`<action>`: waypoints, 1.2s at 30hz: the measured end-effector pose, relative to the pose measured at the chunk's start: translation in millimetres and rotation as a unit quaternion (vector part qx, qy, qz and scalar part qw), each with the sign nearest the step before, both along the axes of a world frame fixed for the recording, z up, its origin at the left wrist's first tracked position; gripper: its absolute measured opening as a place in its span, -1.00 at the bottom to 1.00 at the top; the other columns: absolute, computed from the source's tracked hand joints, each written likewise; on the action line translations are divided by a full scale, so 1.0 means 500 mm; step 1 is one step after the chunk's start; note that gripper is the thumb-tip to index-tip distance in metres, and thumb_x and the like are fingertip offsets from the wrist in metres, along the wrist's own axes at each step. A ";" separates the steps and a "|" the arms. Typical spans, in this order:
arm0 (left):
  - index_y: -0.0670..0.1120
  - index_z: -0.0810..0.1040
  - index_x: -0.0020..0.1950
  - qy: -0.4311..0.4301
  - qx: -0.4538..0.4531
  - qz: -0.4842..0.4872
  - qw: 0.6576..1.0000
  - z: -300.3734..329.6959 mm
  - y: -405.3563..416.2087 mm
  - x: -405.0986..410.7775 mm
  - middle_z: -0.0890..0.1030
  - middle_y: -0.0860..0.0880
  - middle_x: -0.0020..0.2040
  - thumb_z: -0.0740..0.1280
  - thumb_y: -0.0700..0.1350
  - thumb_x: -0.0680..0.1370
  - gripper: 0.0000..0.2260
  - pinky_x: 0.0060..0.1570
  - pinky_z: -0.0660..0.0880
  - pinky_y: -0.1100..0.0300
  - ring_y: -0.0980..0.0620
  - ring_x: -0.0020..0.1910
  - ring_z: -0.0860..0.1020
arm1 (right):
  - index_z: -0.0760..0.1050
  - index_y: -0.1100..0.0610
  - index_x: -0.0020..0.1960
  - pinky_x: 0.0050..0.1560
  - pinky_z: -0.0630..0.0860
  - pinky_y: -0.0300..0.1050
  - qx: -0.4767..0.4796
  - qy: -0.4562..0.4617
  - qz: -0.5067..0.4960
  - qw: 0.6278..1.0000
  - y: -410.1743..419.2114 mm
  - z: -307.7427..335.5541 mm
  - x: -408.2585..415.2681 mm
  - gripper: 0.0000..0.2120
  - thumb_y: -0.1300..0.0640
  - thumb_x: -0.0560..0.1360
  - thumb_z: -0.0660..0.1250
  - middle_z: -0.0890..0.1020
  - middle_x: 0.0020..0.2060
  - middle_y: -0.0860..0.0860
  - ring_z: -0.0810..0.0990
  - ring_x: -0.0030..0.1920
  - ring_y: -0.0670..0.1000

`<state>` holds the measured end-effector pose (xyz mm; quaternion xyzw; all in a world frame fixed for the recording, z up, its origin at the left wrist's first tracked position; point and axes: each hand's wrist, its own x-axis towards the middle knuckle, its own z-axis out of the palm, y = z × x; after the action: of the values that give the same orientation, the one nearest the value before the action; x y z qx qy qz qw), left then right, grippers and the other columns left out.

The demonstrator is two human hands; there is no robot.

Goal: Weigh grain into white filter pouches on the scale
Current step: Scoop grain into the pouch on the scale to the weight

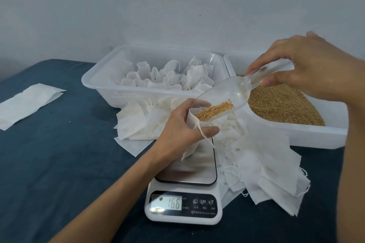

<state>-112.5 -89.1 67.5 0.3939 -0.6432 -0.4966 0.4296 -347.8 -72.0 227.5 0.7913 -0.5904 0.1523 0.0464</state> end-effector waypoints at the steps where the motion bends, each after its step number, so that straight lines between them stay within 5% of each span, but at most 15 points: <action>1: 0.06 0.60 0.24 0.001 -0.001 0.001 1.000 0.001 0.001 0.001 0.71 0.07 0.16 0.62 -0.18 0.42 -0.55 0.30 0.56 -0.05 0.02 0.09 0.72 | 0.63 -0.25 0.08 0.37 0.11 0.09 0.001 -0.001 0.000 1.000 0.000 0.000 0.001 -0.73 0.01 0.43 0.52 0.61 0.02 -0.13 0.41 0.08 -0.07; 8: 0.08 0.60 0.25 0.001 -0.008 0.000 1.000 0.005 0.003 0.000 0.67 0.10 0.19 0.60 -0.11 0.37 -0.52 0.33 0.54 -0.08 -0.02 0.12 0.71 | 0.52 -0.39 -0.02 0.46 0.05 0.21 0.012 -0.009 -0.001 1.000 0.004 0.007 0.008 -0.69 -0.01 0.42 0.51 0.59 0.02 -0.13 0.41 0.11 -0.06; 11: 0.07 0.59 0.25 0.000 -0.006 -0.004 1.000 0.004 0.003 0.000 0.70 0.15 0.10 0.59 -0.10 0.36 -0.52 0.27 0.56 0.06 0.01 0.06 0.72 | 0.49 -0.42 -0.04 0.49 0.03 0.25 0.017 -0.011 -0.004 1.000 0.005 0.008 0.011 -0.67 -0.01 0.42 0.51 0.59 0.03 -0.13 0.42 0.12 -0.06; 18: 0.04 0.59 0.27 -0.001 -0.004 -0.001 1.000 0.002 0.002 -0.001 0.73 0.05 0.10 0.62 -0.18 0.41 -0.52 0.33 0.54 -0.14 -0.02 0.07 0.72 | 0.55 -0.37 0.00 0.51 0.00 0.24 0.017 -0.013 -0.010 1.000 0.005 0.007 0.010 -0.70 0.00 0.42 0.52 0.59 0.01 -0.14 0.41 0.12 -0.07; 36: 0.03 0.58 0.26 0.010 0.003 0.000 1.000 -0.001 0.000 -0.003 0.71 0.01 0.20 0.60 -0.14 0.35 -0.50 0.31 0.57 -0.07 0.04 0.09 0.72 | 0.58 -0.31 0.05 0.53 -0.04 0.27 0.007 -0.011 -0.023 1.000 0.006 0.007 0.012 -0.71 0.02 0.43 0.52 0.58 0.02 -0.16 0.44 0.25 0.02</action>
<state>-114.1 -89.2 67.1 0.3903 -0.6376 -0.5021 0.4348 -341.6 -69.0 230.8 0.7761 -0.6099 0.1557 0.0382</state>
